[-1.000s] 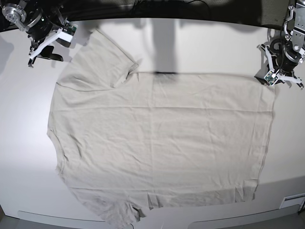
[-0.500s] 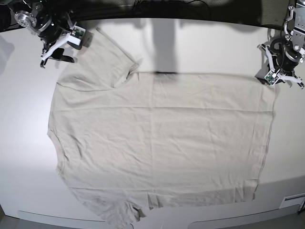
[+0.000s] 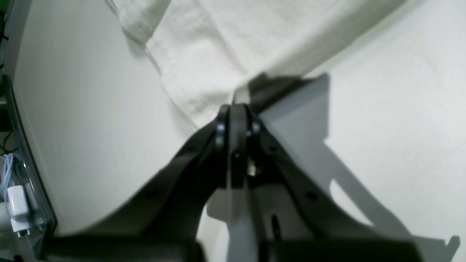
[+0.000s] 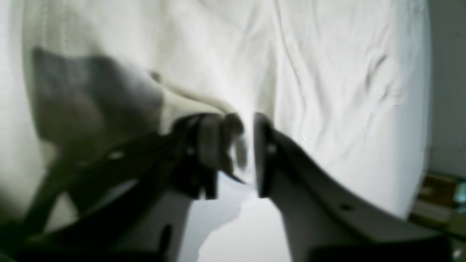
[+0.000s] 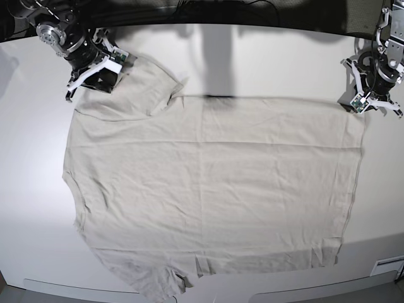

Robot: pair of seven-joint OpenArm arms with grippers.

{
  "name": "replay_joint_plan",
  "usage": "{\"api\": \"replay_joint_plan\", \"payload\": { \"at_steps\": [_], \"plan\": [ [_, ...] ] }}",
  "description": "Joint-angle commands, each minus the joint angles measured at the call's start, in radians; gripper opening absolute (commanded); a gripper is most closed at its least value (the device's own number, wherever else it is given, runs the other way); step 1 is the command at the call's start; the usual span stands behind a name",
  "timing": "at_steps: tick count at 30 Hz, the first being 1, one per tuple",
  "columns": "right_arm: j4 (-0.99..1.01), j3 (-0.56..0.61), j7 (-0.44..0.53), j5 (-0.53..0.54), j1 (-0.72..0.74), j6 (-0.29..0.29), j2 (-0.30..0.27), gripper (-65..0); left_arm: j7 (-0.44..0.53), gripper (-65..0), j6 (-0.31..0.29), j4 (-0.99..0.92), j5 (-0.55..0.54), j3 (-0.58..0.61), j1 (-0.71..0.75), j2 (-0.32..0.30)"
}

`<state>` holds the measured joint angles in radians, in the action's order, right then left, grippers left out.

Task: Fold the T-shirt properly
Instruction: 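Grasp the shoulder edges of the shirt with both grippers, then lift the shoulder edge and pull it back toward the robot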

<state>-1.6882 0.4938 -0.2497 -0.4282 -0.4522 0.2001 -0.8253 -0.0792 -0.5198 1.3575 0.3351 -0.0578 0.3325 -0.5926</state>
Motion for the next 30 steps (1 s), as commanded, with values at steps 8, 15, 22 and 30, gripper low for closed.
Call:
{"api": "replay_joint_plan", "payload": {
  "at_steps": [8, 15, 22, 30],
  "plan": [
    [-0.005, -0.003, -0.038, 0.044, 0.020, 0.002, -0.016, -65.0, -0.066, -65.0, -0.046, -0.010, 0.022, 0.006, 0.018, -0.012],
    [-0.079, -0.004, -0.040, 0.048, -0.017, -0.012, -0.069, -65.0, -0.085, -65.0, -0.045, 0.017, -0.133, 0.006, 0.067, -0.065],
    [-0.212, -0.108, -0.072, 0.076, -0.159, -0.037, -0.105, -65.0, -0.089, -65.0, 0.102, 0.164, -0.276, 0.004, 0.232, -0.170],
    [-0.298, -0.298, -0.042, 0.130, -0.395, -0.036, -0.105, -65.0, -0.129, -65.0, 0.175, 0.317, -0.292, -0.077, 0.389, -0.169]
  ]
}}
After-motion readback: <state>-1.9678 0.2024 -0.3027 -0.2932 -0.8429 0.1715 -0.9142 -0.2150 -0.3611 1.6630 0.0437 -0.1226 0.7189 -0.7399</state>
